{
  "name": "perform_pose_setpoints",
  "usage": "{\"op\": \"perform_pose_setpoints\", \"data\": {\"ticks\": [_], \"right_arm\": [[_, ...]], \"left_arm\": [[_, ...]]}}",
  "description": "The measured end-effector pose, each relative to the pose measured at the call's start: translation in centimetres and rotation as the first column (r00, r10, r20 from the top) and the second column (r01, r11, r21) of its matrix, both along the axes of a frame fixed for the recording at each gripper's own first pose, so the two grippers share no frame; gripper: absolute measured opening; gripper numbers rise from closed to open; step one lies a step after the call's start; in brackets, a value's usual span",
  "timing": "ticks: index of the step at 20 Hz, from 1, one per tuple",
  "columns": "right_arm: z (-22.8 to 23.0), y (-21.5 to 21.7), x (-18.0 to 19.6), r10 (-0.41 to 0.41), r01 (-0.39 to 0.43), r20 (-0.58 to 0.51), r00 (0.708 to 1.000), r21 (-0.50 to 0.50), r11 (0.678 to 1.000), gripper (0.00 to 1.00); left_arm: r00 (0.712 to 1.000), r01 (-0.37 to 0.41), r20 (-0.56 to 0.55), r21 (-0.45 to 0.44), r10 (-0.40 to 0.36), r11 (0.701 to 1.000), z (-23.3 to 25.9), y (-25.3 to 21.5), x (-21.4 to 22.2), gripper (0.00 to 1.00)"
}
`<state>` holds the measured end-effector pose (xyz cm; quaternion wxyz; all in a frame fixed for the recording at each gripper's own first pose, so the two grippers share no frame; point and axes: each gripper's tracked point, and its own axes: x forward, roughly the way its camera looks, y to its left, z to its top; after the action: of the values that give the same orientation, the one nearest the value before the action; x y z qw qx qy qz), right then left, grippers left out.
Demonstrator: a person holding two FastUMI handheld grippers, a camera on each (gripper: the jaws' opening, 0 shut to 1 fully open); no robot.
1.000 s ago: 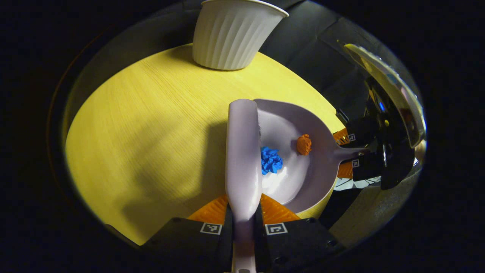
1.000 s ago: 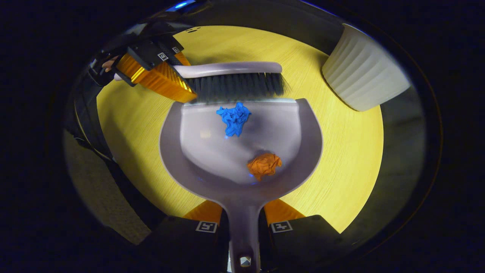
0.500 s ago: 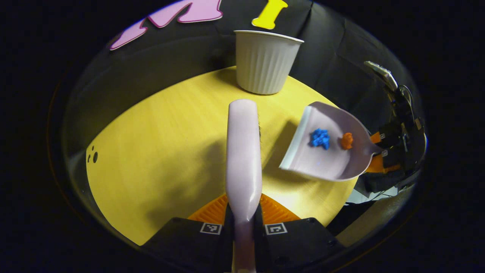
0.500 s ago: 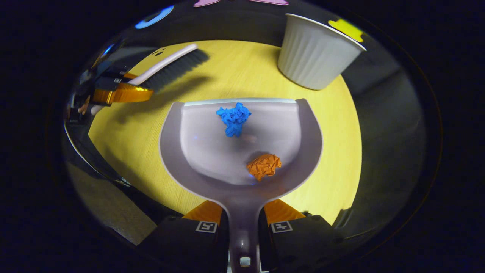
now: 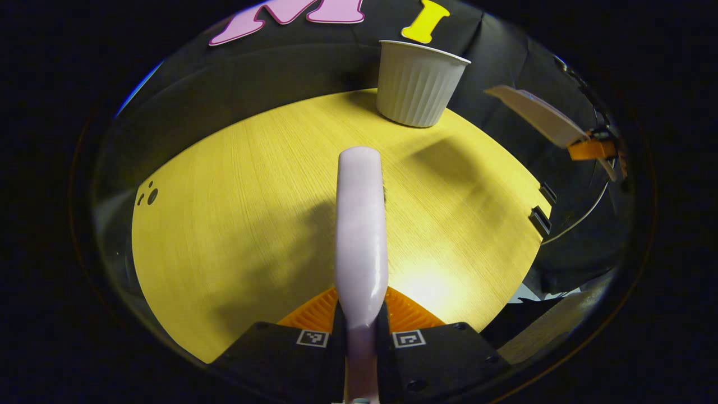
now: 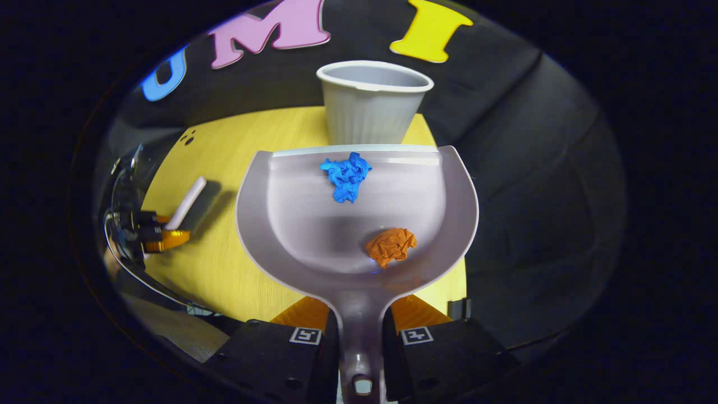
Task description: Pick up the small broom and dustpan from the desktop, sweep the trash into the dustpan with the broom, and then empty the trash into the garbage bin.
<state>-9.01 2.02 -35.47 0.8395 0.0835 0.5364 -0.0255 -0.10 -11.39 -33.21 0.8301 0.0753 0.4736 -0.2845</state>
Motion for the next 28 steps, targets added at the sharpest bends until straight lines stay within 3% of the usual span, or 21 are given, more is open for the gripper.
{"op": "perform_pose_setpoints", "data": {"ticks": [6, 15, 23, 28], "right_arm": [[-1.8, 0.2, 0.0, -0.06, 0.065, 0.066, 0.996, -0.069, 0.995, 0.36], [-1.6, -0.7, -0.1, -0.027, 0.037, 0.052, 0.998, -0.214, 0.976, 0.36], [0.4, -1.5, 1.1, 0.09, -0.113, -0.083, 0.992, -0.329, 0.938, 0.33], [-0.1, -1.8, 2.8, 0.202, -0.281, -0.231, 0.952, -0.395, 0.875, 0.4]], "left_arm": [[1.0, -0.018, -0.01, -0.024, 0.018, 1.0, -0.3, -0.1, 0.1, 0.27], [0.998, -0.055, -0.016, -0.04, 0.055, 0.998, -0.3, 0.2, 0.0, 0.27], [0.991, -0.123, -0.05, -0.056, 0.121, 0.991, -1.1, 2.2, -0.9, 0.27], [0.987, -0.153, -0.06, -0.068, 0.149, 0.986, -1.7, 3.0, -1.6, 0.27]]}}
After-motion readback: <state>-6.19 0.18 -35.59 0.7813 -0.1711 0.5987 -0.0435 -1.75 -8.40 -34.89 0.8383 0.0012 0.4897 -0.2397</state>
